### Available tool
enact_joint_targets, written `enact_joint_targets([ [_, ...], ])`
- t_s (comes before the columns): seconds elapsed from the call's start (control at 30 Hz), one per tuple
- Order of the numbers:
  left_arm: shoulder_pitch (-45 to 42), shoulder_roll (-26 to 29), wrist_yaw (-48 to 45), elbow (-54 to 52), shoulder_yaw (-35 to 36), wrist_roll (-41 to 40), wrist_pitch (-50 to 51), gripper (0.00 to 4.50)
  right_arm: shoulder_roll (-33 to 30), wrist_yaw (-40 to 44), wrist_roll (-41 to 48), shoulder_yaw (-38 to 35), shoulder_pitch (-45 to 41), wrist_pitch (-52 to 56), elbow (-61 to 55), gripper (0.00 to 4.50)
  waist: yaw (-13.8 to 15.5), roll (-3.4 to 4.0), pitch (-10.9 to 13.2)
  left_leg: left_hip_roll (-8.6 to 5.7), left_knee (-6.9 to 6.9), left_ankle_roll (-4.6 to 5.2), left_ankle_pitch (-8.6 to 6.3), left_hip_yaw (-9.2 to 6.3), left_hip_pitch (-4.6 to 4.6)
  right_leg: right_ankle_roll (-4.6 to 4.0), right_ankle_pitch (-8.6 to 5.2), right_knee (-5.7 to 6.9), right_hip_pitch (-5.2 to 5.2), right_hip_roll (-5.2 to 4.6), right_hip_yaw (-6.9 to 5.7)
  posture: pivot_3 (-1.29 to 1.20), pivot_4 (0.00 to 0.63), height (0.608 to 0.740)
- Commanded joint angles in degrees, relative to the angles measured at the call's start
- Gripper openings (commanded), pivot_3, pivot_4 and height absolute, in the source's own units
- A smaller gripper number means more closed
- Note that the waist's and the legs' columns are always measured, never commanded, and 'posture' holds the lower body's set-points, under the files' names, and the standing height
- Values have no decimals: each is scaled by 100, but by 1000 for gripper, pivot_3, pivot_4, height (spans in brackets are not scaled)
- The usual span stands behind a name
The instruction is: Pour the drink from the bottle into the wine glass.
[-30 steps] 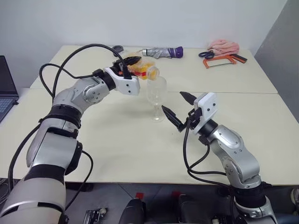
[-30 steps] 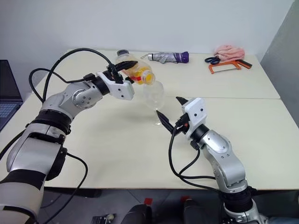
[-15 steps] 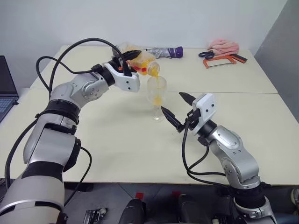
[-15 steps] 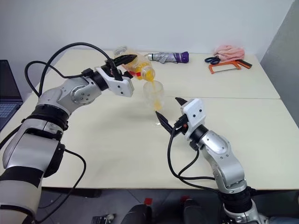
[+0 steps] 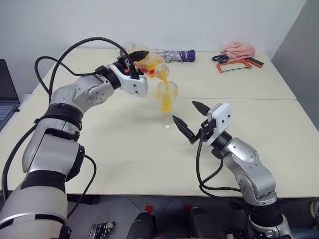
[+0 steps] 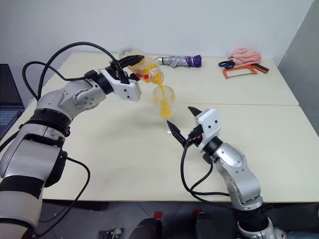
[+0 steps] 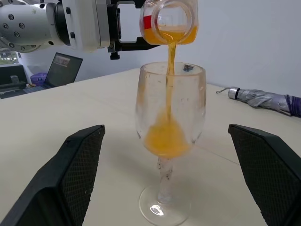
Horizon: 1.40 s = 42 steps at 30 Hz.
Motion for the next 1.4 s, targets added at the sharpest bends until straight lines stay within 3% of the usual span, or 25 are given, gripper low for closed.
enact_joint_targets([
  [0.03, -244, 130, 161, -21, -11, 14, -59, 1688, 54, 0, 63, 2, 6, -142, -268, 4500, 0, 0, 0, 0, 0, 0, 0, 0, 0, 0, 0, 1, -1, 0, 0, 0, 150, 740],
  [1.4, -488, 201, 640, 318, -363, 317, -60, 1688, 91, -25, 48, 184, 124, -45, -290, 4500, -5, 0, 0, 0, 37, 1, 0, 10, -6, 0, 0, 34, -6, 2, -1, 0, 150, 740],
])
